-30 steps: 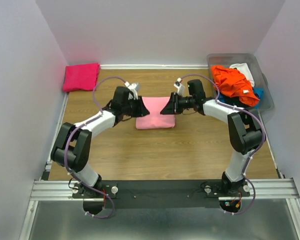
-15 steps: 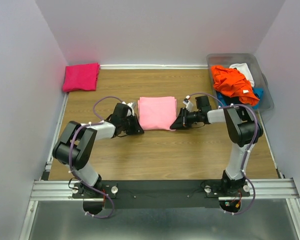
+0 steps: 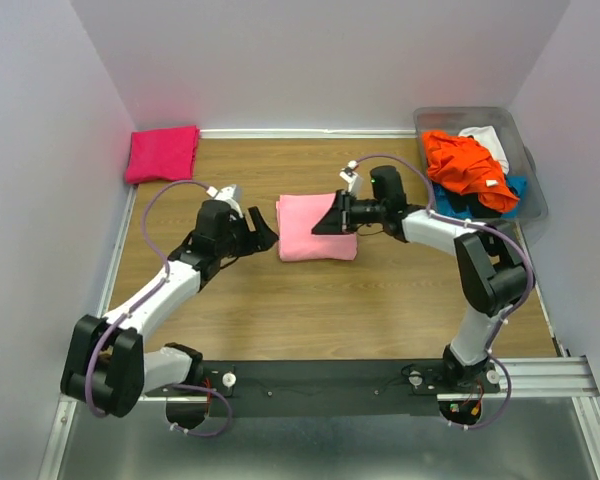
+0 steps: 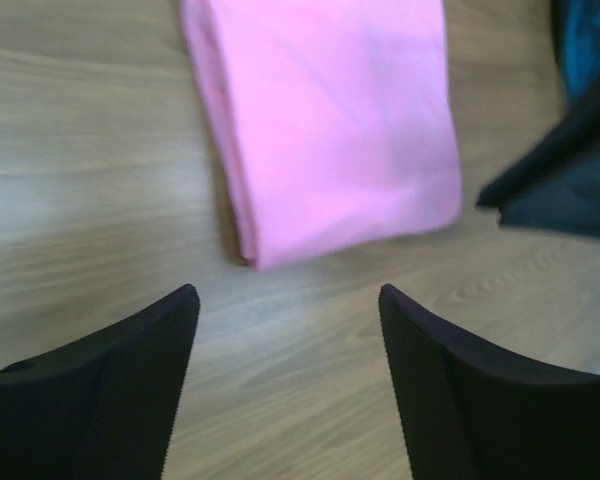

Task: Fold and stack the t-shirts
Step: Fold the tshirt

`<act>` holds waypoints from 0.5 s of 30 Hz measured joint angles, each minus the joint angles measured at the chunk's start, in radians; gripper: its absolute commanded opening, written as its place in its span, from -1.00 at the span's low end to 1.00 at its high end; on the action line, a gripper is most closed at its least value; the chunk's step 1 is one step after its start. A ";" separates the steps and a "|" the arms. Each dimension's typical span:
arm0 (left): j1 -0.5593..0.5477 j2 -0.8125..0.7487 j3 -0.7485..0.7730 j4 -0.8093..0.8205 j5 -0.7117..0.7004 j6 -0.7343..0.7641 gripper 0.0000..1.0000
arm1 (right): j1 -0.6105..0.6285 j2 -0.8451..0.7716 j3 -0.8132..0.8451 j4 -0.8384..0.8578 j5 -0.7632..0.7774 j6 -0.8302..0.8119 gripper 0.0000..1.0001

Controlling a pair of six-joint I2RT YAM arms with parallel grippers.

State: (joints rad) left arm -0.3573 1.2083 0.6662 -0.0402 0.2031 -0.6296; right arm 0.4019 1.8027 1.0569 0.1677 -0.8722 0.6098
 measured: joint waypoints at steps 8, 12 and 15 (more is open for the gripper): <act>0.050 -0.129 0.009 -0.117 -0.233 0.035 0.83 | 0.099 0.252 0.003 0.265 0.030 0.200 -0.36; 0.050 -0.212 -0.026 -0.129 -0.283 0.039 0.84 | 0.088 0.373 0.021 0.338 -0.004 0.263 -0.37; 0.050 -0.256 -0.052 -0.139 -0.304 0.039 0.84 | 0.088 0.380 0.027 0.357 0.001 0.270 -0.37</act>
State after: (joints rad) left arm -0.3069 0.9527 0.6144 -0.1795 -0.1005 -0.5907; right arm 0.4900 2.1830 1.0843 0.5247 -0.8711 0.8795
